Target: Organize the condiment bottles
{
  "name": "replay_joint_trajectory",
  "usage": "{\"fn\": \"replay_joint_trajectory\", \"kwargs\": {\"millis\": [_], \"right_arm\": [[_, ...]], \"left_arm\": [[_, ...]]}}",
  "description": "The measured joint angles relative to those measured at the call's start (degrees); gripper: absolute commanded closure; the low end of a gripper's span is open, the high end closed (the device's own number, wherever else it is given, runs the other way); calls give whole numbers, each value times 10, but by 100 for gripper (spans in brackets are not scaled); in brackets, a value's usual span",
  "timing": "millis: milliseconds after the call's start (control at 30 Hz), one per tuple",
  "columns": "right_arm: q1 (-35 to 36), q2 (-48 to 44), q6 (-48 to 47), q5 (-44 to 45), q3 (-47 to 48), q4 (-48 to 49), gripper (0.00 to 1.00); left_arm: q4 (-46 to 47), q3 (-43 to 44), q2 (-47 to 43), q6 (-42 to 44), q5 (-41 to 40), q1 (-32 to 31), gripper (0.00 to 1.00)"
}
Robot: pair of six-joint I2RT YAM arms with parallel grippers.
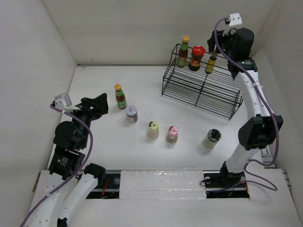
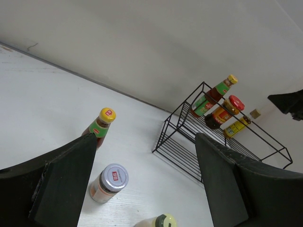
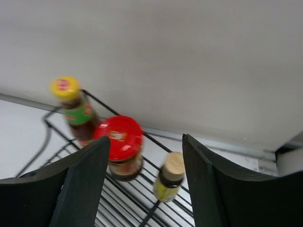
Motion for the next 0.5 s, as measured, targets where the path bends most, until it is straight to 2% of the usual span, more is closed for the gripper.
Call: {"fn": "replay_joint_trajectory", "kwargs": {"millis": [67,100,200,233,300,333,367,433,500], "right_arm": [[27,-32,-16,0,-14,12,41],[45,-46,-23,-2,-19,19,49],[113,-73,-39,-23,-38,43,49],[142,-75,-45,-33,-43,50,38],[194,-66,-56,-60,-50,62,28],[217,-56,-64,-76,-52,68,16],[243,-43,-69,-92,-52,72,10],[284,-7,-80,-123,-52,78,3],[318,34,-89,-155,-51,81,3]], "left_arm": [[0,0,0,0,0,0,20],[0,0,0,0,-2,0,20],[0,0,0,-3,-8,0,19],[0,0,0,-4,-11,0,19],[-1,0,-2,-6,-18,0,19],[-1,0,-3,-7,-22,0,19],[-1,0,-4,-8,-25,0,19],[-2,0,-9,-9,-34,0,19],[-2,0,-15,-10,-41,0,19]]}}
